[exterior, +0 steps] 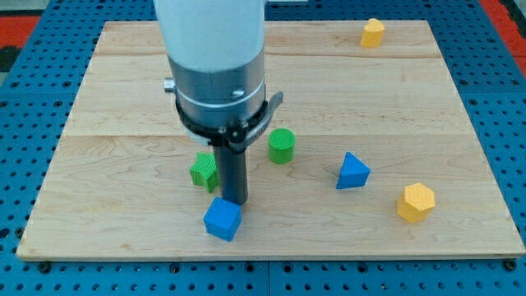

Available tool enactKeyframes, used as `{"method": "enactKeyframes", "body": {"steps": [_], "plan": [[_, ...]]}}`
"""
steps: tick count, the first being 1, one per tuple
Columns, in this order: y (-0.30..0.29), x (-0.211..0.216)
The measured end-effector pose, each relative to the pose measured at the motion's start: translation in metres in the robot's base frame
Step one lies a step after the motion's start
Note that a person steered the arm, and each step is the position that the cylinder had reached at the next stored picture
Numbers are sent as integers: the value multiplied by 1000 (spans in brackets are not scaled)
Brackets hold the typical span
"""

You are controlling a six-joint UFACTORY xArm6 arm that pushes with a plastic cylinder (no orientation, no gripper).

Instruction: Push the blue cube closer to the green star

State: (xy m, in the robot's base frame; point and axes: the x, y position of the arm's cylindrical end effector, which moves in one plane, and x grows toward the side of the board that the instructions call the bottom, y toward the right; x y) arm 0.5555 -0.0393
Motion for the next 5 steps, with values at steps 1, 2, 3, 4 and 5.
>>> {"method": "enactKeyframes", "body": {"steps": [1, 2, 3, 4, 5], "plan": [[49, 12], [91, 45], [61, 56], [23, 56], [-13, 56]]}}
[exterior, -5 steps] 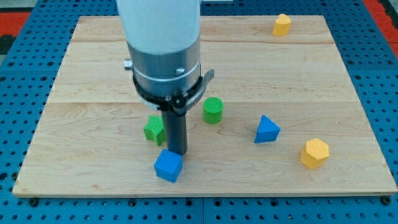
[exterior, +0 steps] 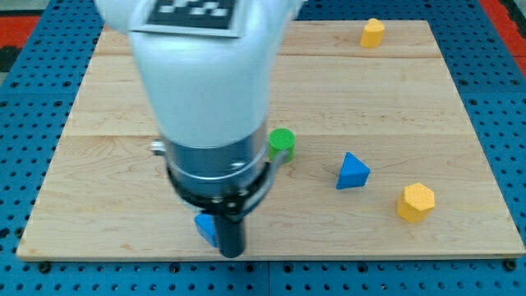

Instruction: Push the blue cube closer to the green star

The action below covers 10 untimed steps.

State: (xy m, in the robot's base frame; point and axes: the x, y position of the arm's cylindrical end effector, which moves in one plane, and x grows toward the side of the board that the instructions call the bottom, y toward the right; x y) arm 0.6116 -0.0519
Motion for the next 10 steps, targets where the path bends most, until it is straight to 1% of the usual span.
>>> {"method": "enactKeyframes", "body": {"steps": [2, 3, 4, 5, 7, 8, 9, 10], "plan": [[-68, 0], [-89, -9], [-96, -25], [-75, -27], [-10, -27], [-8, -19], [33, 7], [71, 7]]}}
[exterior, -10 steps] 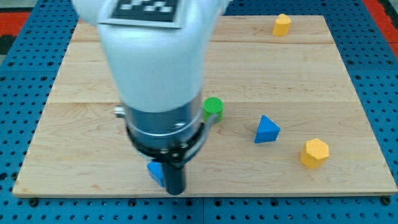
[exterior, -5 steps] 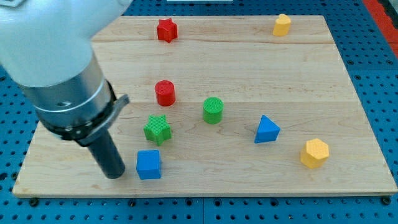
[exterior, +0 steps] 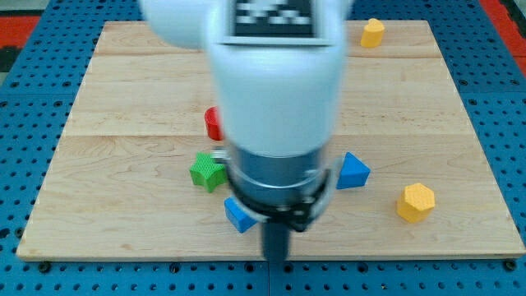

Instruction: Push the blue cube closer to the green star

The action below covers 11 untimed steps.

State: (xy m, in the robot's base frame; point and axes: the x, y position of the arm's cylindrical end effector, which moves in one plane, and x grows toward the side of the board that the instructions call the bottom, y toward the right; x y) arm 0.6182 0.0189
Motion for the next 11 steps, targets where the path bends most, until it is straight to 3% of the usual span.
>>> {"method": "enactKeyframes", "body": {"steps": [4, 6, 8, 10, 11], "plan": [[-100, -18], [46, -21], [-21, -56], [-58, -56], [-21, -48]]}}
